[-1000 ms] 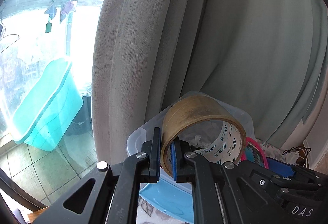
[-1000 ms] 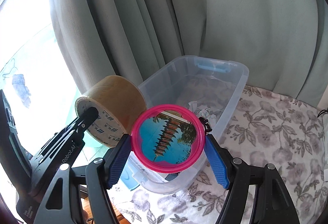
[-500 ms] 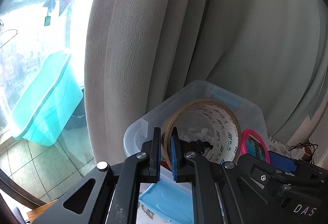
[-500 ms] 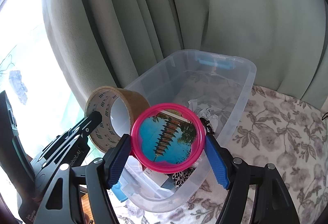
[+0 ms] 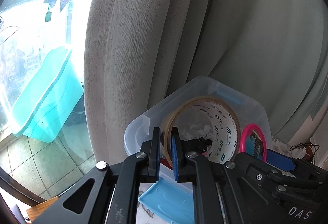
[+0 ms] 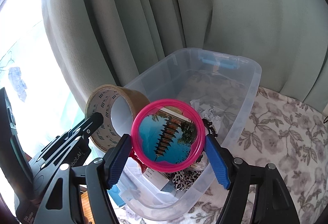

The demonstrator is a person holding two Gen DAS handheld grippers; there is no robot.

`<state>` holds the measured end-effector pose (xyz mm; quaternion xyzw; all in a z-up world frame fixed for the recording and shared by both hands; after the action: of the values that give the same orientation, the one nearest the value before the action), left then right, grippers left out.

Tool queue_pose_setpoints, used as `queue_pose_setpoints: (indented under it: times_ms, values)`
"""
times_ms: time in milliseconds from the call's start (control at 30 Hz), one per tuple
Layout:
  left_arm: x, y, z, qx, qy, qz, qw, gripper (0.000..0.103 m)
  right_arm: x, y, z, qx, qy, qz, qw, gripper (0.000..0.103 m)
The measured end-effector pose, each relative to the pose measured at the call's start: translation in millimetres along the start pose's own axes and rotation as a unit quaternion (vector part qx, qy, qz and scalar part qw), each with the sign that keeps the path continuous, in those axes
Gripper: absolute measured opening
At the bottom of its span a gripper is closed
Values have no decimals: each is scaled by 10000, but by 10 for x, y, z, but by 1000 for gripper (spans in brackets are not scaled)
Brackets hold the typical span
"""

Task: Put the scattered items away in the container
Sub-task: 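Lower the tape roll and mirror into the box and open both grippers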

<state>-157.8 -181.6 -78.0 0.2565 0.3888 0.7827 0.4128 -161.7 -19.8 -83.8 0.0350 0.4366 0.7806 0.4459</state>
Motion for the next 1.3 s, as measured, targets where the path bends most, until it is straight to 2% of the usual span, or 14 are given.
queue_pose_setpoints:
  times_ms: [333,400,467,533,667,800,867,1000,1300]
  values:
    - [-12,25,52,-24,-124,-46,9999,14,-39,17,53,-16,36,-49,10000,76]
    - [-13,47,58,-4,-139,-38,9999,19,-48,20,72,-8,25,-63,10000,76]
    - [-18,62,54,-7,-171,-21,9999,32,-48,27,97,15,18,-81,10000,76]
    - [-25,74,48,-12,-184,7,9998,38,-47,36,116,31,8,-97,9999,76]
    - [-169,72,79,13,-189,-4,9998,39,-54,49,135,38,-17,-102,9999,77]
    - [-86,-84,264,12,-220,-9,9998,45,-60,63,155,53,-34,-116,9999,77]
    - [-195,-180,256,12,-242,-20,9997,47,-58,63,177,68,-45,-136,9999,77]
    - [-206,-92,242,-13,-302,-52,9995,50,-79,43,233,83,-78,-167,9998,77]
    - [-239,-72,300,-99,-516,-135,9985,66,-140,0,382,106,-154,-188,9996,77]
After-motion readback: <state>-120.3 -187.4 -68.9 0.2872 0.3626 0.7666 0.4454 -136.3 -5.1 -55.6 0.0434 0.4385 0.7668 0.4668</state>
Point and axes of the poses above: each gripper's, at about its wrist camera, not at the fingertips, and z roughly against the way its jaws point, x to its right, y to its top, the point moved 6 cm from there along -z, roughly the way its jaws point, and after that the axes turned 11 degrees about y, right-handed, at the moved point
